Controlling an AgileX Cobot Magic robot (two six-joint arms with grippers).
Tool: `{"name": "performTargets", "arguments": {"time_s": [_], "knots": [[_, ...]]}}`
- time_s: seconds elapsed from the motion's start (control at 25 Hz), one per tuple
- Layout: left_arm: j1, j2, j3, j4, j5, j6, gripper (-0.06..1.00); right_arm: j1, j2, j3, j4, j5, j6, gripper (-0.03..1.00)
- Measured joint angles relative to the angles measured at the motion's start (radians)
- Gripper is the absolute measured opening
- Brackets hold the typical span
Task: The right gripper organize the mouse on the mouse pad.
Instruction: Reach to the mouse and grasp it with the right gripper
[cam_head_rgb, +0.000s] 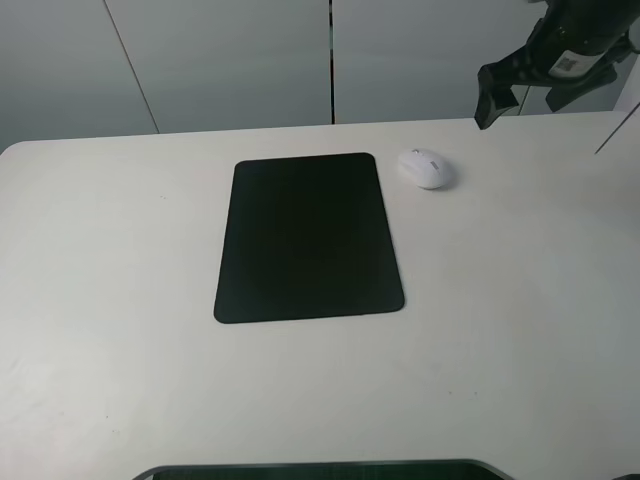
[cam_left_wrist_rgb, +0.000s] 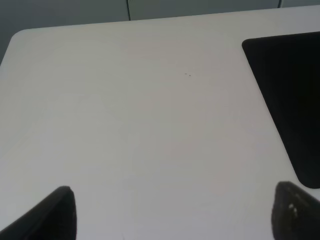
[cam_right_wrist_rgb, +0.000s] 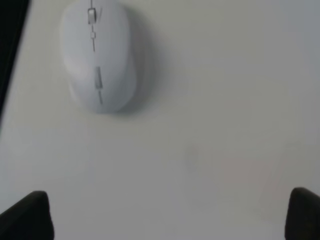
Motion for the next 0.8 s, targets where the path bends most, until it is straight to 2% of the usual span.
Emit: {"name": "performTargets", "arguments": {"time_s": [0.28,0.6,0.8], "knots": [[0.0,0.0,0.0,0.0,0.0,0.0,0.75,0.033,0.181,-0.165,0.019,0.036,-0.028,0.7],[0.0,0.0,0.0,0.0,0.0,0.002,0.75,0.059,0.385,-0.411,0.043,0.177,-0.031,0.7],[0.0,0.0,0.0,0.0,0.0,0.0,0.75,0.078,0.464,-0.509,0.053,0.202,-0.033,0.7]]}}
